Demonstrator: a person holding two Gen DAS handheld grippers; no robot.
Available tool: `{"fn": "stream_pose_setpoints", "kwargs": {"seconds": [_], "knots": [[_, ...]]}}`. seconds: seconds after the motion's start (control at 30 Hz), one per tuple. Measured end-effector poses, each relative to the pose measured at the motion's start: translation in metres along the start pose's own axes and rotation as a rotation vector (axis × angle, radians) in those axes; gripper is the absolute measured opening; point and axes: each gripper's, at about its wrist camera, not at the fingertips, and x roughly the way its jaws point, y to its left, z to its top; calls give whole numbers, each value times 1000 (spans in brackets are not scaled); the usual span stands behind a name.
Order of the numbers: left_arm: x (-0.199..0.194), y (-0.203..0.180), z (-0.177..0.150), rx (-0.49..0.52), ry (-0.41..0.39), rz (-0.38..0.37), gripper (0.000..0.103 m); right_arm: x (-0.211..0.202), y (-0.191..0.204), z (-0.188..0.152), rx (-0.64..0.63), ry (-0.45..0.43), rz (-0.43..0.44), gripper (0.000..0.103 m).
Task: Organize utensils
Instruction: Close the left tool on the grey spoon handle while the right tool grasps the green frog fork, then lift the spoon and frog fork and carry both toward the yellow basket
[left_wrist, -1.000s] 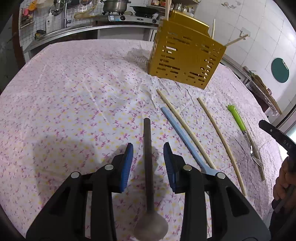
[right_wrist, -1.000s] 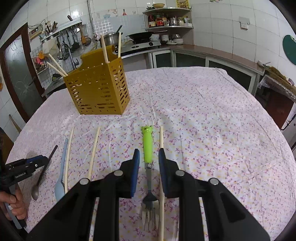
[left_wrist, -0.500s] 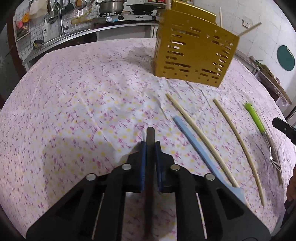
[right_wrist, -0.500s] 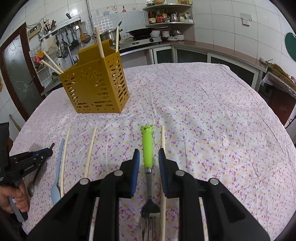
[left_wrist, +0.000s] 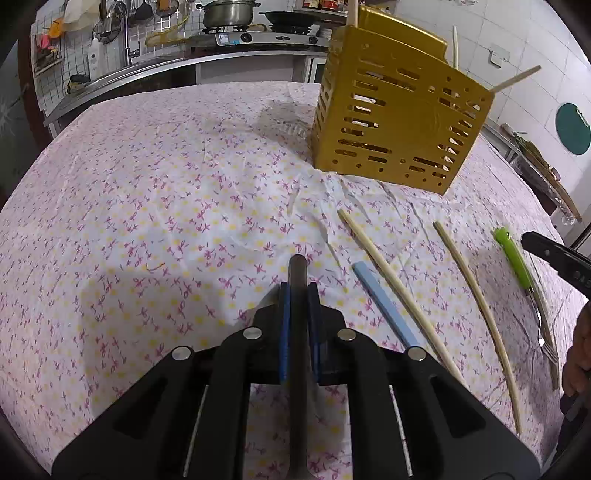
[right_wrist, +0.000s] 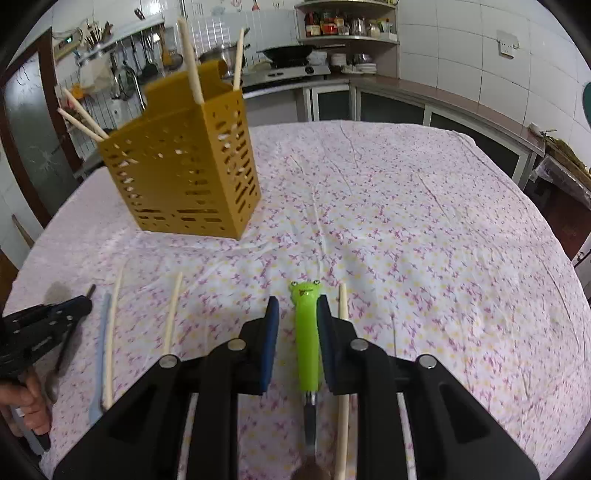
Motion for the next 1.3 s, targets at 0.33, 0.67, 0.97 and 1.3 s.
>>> {"fn": "stream_pose_setpoints", "kwargs": {"seconds": [0.33,0.67,0.97,1.3], "knots": [[7,-1,10,6,12,2,10,39,10,8,-60,109,-74,22],[9,4,15,-27,18,-35,8,37,7,24,-54,81,-56,16],[-16,7,22,-33,-73,-68,8,-28,-10,31,36,-117,8,16],[-76,0,38,-12,-228,-69,8,-91,-19,45,86,-303,56,16]]}}
